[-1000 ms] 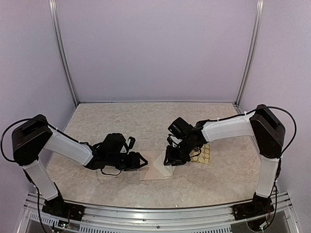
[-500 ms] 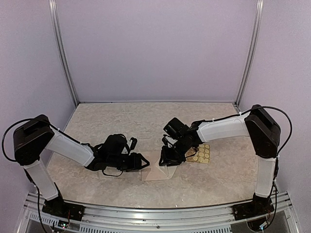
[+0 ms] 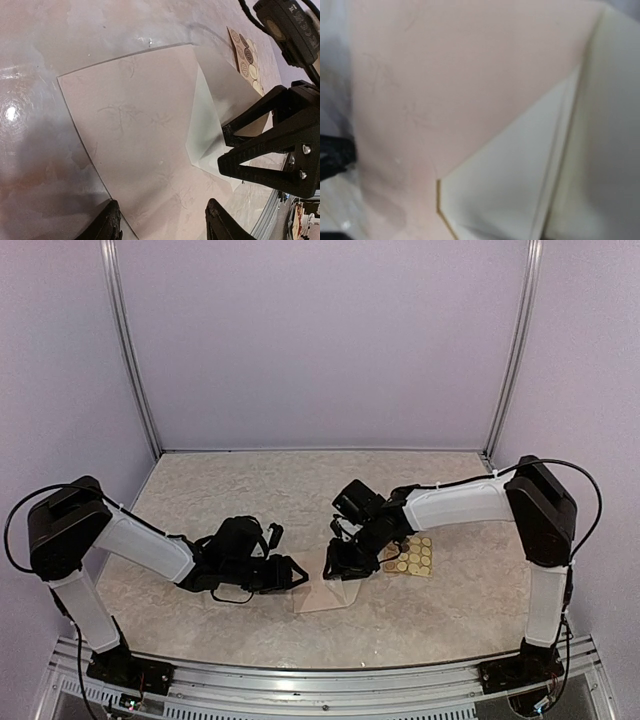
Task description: Place the letter into the envelope and seal it
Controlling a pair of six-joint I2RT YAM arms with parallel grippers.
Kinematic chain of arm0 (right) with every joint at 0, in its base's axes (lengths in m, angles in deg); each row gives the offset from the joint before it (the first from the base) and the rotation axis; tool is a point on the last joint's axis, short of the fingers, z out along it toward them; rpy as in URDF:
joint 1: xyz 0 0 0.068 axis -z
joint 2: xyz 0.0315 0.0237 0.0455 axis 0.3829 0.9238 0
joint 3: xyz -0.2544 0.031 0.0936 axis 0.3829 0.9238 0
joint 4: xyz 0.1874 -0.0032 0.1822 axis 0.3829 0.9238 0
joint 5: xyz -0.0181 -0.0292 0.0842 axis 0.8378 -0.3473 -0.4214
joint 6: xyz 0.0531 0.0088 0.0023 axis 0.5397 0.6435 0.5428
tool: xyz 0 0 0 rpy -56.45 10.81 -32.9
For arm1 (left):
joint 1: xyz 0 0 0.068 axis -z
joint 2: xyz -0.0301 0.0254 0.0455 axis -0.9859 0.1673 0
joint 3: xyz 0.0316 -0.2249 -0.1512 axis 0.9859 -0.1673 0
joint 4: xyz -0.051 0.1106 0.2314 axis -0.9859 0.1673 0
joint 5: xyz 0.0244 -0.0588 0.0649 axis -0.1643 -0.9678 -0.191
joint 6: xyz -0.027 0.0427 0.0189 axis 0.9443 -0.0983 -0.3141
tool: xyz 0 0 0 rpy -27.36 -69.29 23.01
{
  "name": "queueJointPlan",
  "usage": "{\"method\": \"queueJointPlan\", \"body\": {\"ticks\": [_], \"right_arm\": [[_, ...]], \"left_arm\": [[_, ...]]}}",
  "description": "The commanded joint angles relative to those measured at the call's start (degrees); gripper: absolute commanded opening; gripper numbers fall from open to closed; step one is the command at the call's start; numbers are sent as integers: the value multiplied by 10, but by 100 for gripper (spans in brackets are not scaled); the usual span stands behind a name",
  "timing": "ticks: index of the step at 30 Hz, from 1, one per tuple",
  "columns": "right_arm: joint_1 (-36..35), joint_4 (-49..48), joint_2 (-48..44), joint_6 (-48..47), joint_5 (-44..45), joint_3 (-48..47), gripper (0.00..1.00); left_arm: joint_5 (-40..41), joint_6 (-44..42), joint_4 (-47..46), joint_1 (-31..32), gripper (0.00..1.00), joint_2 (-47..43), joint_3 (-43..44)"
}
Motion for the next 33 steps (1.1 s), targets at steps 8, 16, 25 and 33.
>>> {"method": "queueJointPlan", "body": {"ticks": [8, 16, 25, 33], "right_arm": [[55, 51, -148, -20, 90, 50, 55], [106, 29, -153, -34, 111, 123, 40], [78, -17, -84, -67, 51, 94, 30], [39, -104, -56, -74, -36, 74, 21]], "left_arm": [[22, -17, 84, -11, 55, -42, -2], [17, -14, 78, -12, 54, -31, -5], [9, -10, 63, -10, 50, -11, -5], [1, -4, 49, -1, 45, 9, 0]]}}
